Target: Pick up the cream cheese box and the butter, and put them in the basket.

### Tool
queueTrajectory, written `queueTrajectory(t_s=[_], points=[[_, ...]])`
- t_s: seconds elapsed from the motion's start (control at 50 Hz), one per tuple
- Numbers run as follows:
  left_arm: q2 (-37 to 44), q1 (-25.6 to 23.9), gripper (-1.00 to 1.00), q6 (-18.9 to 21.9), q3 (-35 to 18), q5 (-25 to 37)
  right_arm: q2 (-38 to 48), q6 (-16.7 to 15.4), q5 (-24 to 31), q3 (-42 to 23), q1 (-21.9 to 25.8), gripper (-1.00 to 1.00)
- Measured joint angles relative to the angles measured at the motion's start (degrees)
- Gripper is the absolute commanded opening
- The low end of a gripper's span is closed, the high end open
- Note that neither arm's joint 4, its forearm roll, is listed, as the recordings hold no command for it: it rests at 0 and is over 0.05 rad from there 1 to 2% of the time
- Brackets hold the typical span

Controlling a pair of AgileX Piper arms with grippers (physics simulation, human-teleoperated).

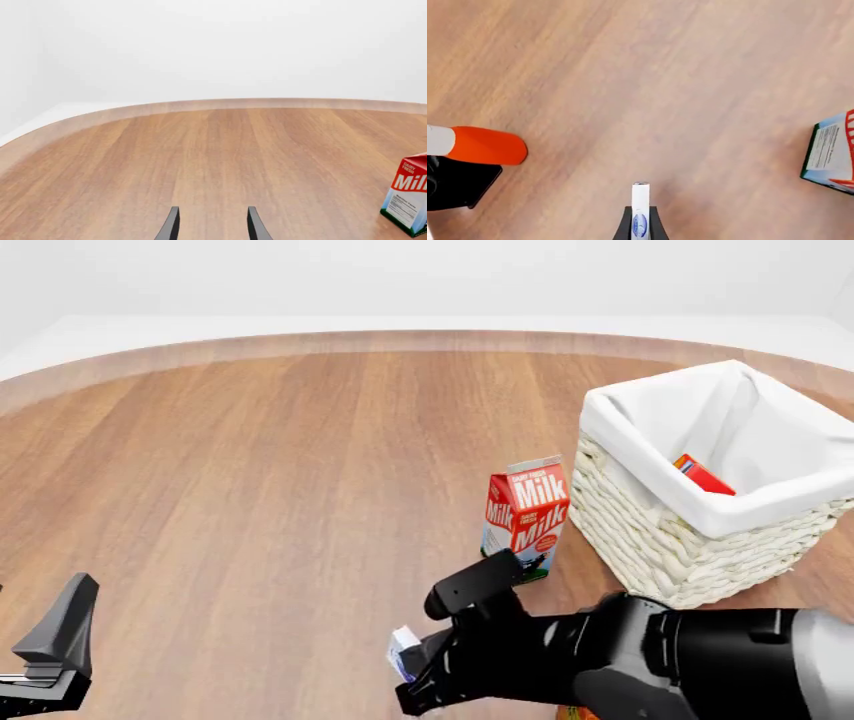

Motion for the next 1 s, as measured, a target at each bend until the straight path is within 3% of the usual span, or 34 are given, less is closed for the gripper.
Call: queueTrajectory(t_s=[0.46,1.0], points=[[0.0,0.0,1.00,0.0,0.0,0.0,-6.1,-8.0,13.2,-10.5,-4.0,-1.00],[0.0,0.0,1.00,0.0,0.0,0.0,-11.3,-16.6,23.1,-21.6,-9.5,-1.00]])
